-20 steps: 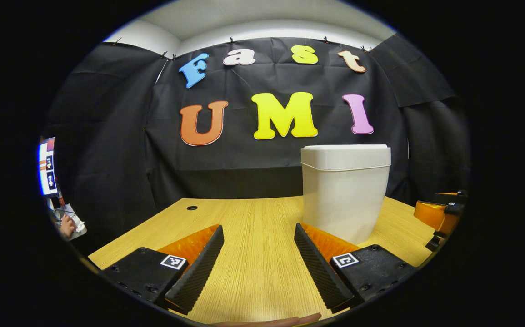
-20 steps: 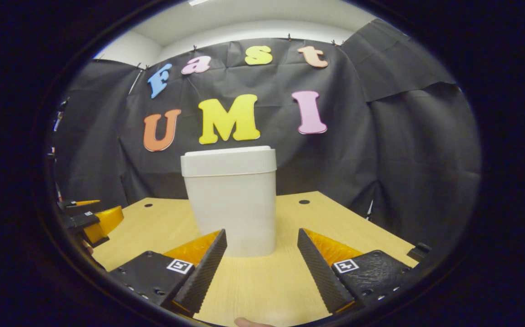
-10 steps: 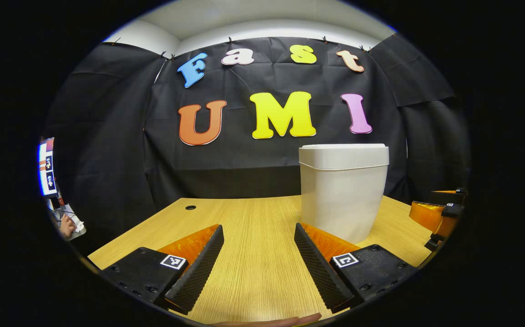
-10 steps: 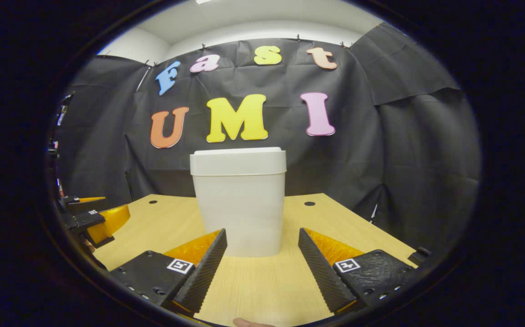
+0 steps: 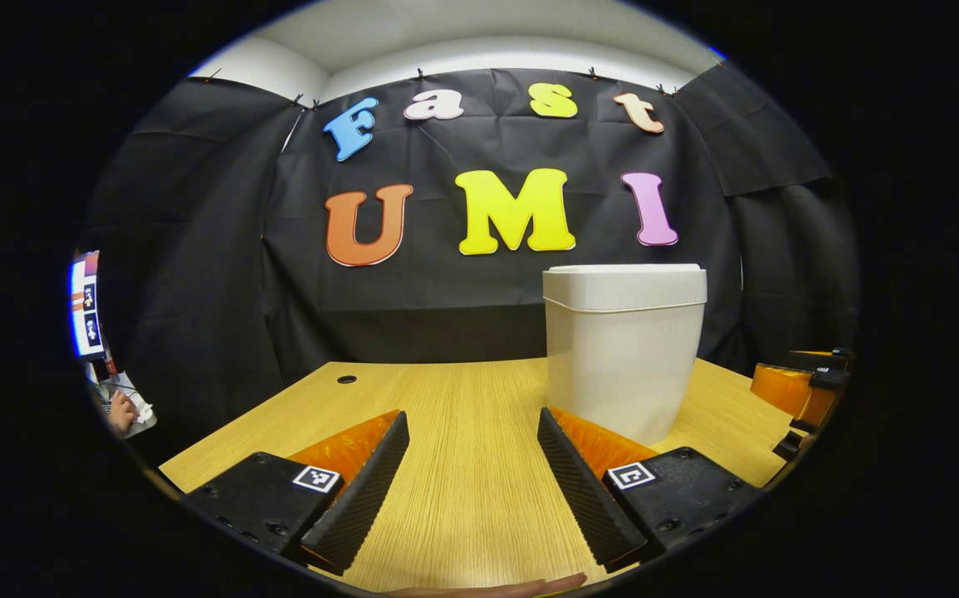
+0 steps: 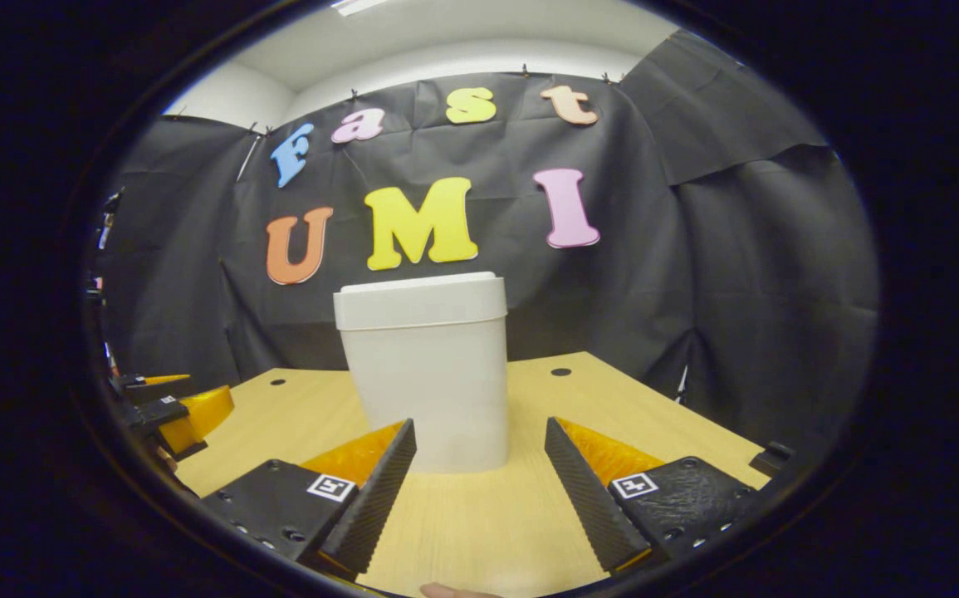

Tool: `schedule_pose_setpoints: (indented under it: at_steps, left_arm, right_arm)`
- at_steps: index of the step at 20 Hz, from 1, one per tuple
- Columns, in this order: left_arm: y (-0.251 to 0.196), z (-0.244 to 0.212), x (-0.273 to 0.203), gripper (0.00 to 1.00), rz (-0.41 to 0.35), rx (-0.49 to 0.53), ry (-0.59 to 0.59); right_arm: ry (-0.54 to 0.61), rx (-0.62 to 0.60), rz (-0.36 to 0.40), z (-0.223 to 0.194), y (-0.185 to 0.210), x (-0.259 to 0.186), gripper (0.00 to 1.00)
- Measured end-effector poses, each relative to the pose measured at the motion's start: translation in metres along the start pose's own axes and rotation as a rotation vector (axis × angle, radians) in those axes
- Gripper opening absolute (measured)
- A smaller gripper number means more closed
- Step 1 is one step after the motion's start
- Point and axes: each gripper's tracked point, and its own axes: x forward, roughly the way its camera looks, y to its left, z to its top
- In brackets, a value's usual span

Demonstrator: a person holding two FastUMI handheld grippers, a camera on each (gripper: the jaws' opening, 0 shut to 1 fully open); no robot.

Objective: Press the lid of the desktop garbage bin to open it, pick up the crumpled paper on the desktop and throw it into the bin, then pick up the pop can on the desktop and drop it into the bin, and finally close the garbage bin lid.

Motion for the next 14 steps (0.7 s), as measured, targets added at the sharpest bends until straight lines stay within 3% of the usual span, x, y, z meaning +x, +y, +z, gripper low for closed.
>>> schedule_pose_setpoints:
  at_steps: [9,14]
  left_arm:
    - [-0.005,0.001,-0.004,1.0,-0.007,0.006,-0.008]
    - [-0.007,0.0,-0.003,1.0,-0.016,0.008,-0.008]
  right_arm:
    - [-0.06,-0.141,-0.013,0.005,0.007,-0.008,0.94]
    - [-0.044,-0.13,-0.011,0.001,0.007,-0.007,0.95]
